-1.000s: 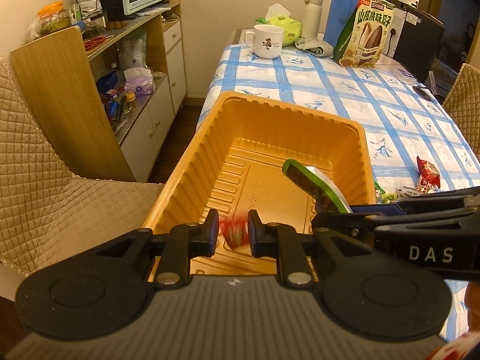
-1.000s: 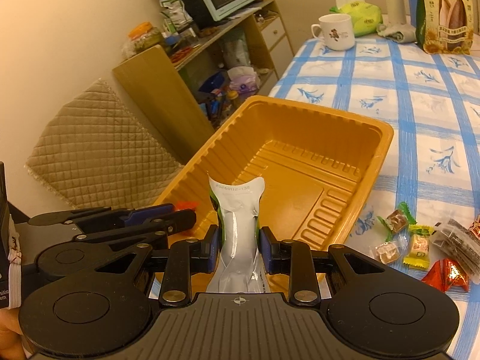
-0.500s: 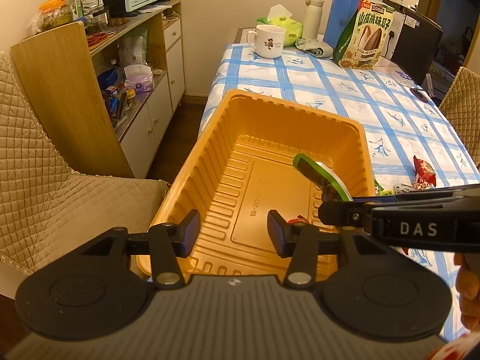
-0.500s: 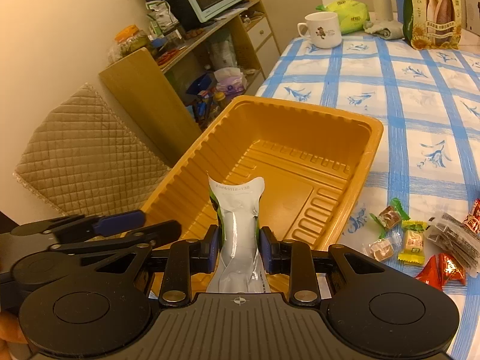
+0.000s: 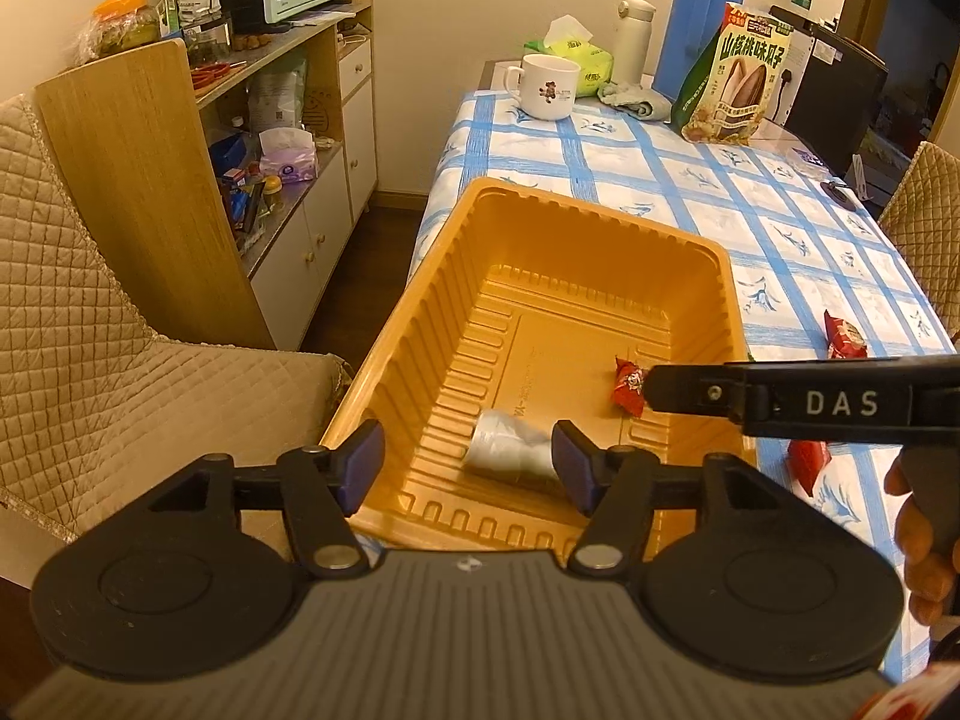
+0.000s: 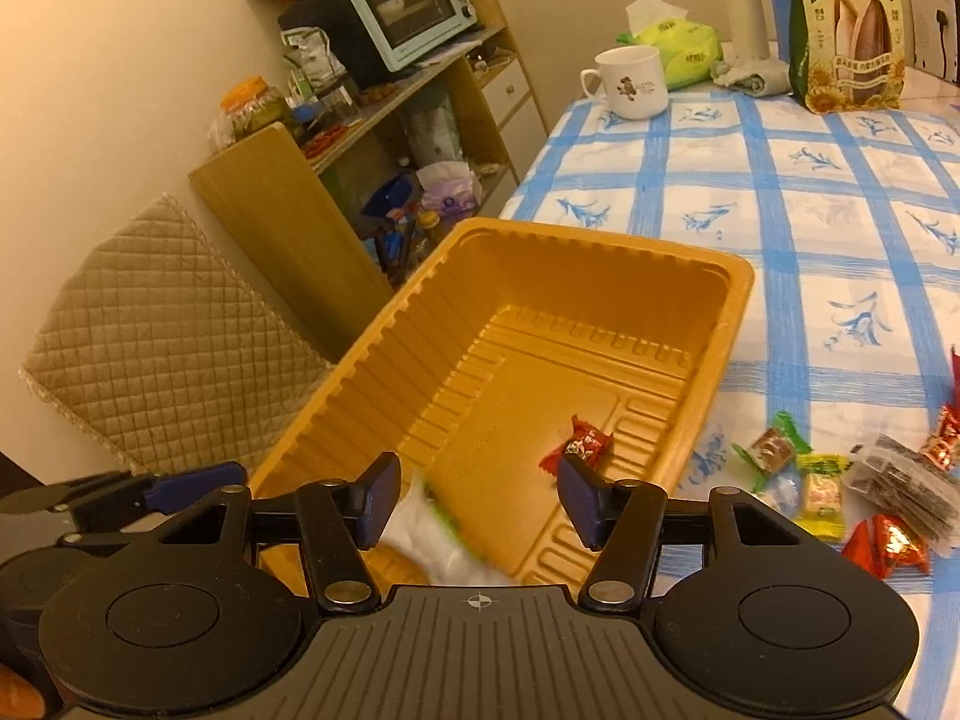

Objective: Organize snacks
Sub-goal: 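Withdraw both tools from the tray back toward the snack pile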

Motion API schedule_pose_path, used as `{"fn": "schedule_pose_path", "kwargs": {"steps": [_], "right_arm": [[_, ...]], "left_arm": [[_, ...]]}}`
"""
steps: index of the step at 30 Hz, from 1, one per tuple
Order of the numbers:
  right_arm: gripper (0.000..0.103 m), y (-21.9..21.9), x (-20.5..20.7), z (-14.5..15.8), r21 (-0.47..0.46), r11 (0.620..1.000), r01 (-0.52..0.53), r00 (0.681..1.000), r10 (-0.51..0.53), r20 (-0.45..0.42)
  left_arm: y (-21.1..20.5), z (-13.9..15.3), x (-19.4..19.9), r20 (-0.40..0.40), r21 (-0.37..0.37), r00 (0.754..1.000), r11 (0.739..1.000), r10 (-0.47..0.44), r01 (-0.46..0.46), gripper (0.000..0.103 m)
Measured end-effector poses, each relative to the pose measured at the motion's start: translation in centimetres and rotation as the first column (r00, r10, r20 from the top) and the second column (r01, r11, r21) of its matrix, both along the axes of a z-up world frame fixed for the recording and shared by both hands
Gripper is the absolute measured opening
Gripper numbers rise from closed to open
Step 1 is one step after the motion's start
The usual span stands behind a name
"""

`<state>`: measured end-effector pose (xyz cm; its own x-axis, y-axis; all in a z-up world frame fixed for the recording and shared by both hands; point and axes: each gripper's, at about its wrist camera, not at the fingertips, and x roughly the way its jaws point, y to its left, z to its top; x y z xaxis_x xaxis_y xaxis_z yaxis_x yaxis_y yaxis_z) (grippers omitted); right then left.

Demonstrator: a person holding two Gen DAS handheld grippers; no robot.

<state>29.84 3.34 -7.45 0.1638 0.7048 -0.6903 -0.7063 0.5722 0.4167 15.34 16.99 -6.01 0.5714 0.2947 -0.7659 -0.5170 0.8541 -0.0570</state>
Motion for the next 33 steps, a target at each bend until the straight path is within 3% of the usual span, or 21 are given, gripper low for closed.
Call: {"fn": "schedule_pose_path", "kwargs": {"steps": [16, 33], "right_arm": [[0.07, -6.0, 0.5, 1.5, 0.016, 1.0, -0.002, 0.999, 0.001, 0.046], [0.071, -17.4, 1.2, 2.2, 0.003, 0.995, -0.097, 0.991, 0.096, 0.094]], "left_arm": [[-4.5, 1.7, -0.8, 0.02, -0.009, 1.0, 1.0, -0.001, 0.001, 0.065], [-15.3, 2.3, -0.3, 0.026, -0.035, 0.999, 0.999, 0.035, -0.034, 0.065]]}}
